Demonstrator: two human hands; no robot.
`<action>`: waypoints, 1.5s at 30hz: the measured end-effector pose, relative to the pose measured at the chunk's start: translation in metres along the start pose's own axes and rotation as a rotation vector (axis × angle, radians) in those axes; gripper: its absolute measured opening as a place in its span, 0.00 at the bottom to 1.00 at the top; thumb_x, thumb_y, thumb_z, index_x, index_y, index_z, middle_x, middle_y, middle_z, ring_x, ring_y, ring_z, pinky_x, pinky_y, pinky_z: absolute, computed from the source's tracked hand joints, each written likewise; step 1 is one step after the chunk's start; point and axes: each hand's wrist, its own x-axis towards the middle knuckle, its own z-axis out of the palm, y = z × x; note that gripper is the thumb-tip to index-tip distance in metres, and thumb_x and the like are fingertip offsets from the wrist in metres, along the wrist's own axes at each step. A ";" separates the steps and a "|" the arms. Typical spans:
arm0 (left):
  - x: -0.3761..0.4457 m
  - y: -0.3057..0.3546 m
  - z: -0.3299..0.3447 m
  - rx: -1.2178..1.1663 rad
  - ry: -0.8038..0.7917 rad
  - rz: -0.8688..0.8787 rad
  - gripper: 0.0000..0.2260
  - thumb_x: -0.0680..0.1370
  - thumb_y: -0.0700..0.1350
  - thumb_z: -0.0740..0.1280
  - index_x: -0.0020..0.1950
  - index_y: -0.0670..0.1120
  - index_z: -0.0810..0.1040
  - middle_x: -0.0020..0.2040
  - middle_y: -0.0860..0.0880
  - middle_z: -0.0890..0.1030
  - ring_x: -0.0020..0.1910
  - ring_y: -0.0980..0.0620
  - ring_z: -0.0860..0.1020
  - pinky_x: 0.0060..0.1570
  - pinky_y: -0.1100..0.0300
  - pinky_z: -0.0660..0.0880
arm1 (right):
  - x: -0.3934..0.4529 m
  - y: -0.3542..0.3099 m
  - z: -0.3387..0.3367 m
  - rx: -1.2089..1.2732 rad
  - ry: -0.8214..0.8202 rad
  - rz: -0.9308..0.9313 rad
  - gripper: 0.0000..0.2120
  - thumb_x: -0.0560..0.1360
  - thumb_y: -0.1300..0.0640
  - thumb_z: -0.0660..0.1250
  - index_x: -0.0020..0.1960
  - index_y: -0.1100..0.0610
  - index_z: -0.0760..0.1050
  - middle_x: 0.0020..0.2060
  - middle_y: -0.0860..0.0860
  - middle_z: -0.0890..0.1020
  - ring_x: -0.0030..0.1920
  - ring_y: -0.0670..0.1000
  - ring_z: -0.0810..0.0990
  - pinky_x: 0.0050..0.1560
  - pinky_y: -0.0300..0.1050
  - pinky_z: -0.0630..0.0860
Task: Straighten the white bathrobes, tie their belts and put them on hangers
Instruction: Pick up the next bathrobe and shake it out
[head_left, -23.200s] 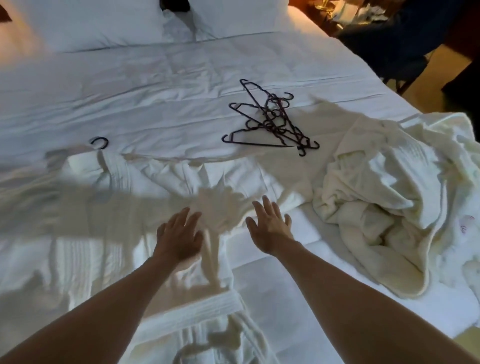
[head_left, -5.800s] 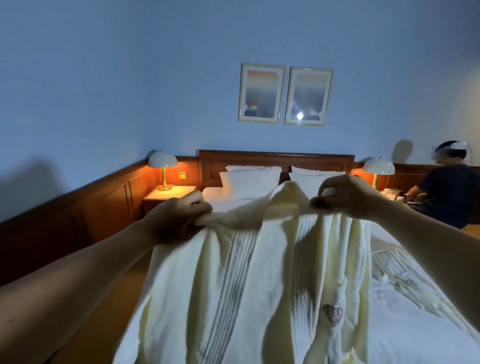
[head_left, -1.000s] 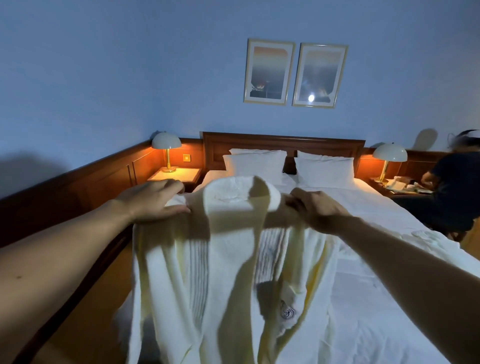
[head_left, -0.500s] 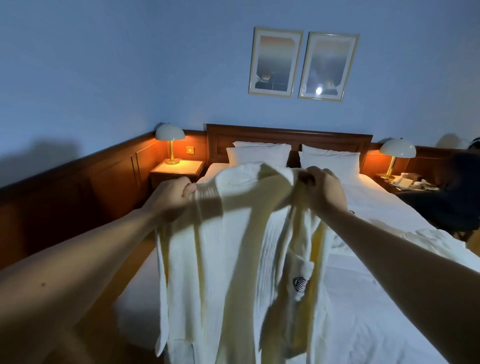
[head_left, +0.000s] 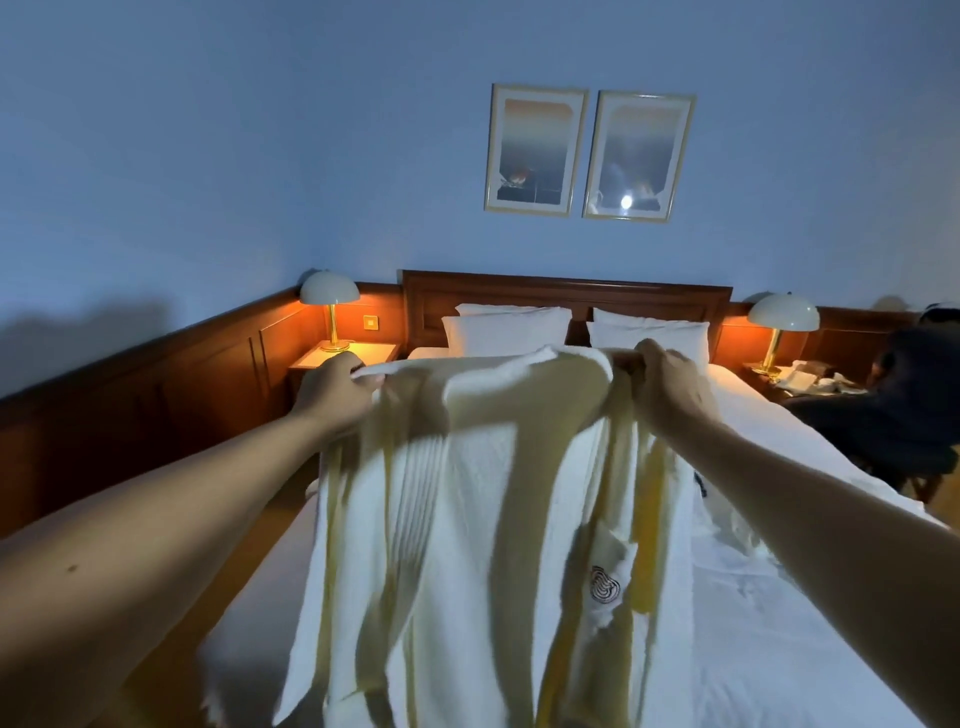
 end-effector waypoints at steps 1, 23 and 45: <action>0.001 0.002 0.004 -0.002 0.021 -0.039 0.16 0.81 0.53 0.65 0.49 0.39 0.76 0.47 0.41 0.80 0.47 0.40 0.77 0.41 0.51 0.68 | -0.001 0.001 0.006 0.018 -0.014 0.067 0.09 0.81 0.53 0.56 0.53 0.53 0.74 0.47 0.58 0.80 0.43 0.62 0.78 0.41 0.53 0.78; -0.002 -0.040 0.006 0.133 -0.067 0.094 0.11 0.83 0.50 0.59 0.48 0.46 0.76 0.47 0.44 0.79 0.48 0.43 0.76 0.44 0.54 0.66 | -0.008 0.044 0.015 -0.005 -0.571 -0.217 0.15 0.84 0.40 0.54 0.48 0.48 0.72 0.42 0.49 0.79 0.42 0.51 0.76 0.42 0.49 0.72; 0.028 -0.033 -0.002 0.362 0.019 0.480 0.18 0.80 0.63 0.54 0.40 0.53 0.72 0.39 0.48 0.80 0.42 0.39 0.79 0.40 0.51 0.74 | 0.013 0.070 -0.002 -0.070 -0.322 -0.317 0.18 0.77 0.36 0.48 0.48 0.48 0.68 0.44 0.54 0.83 0.43 0.57 0.80 0.44 0.56 0.79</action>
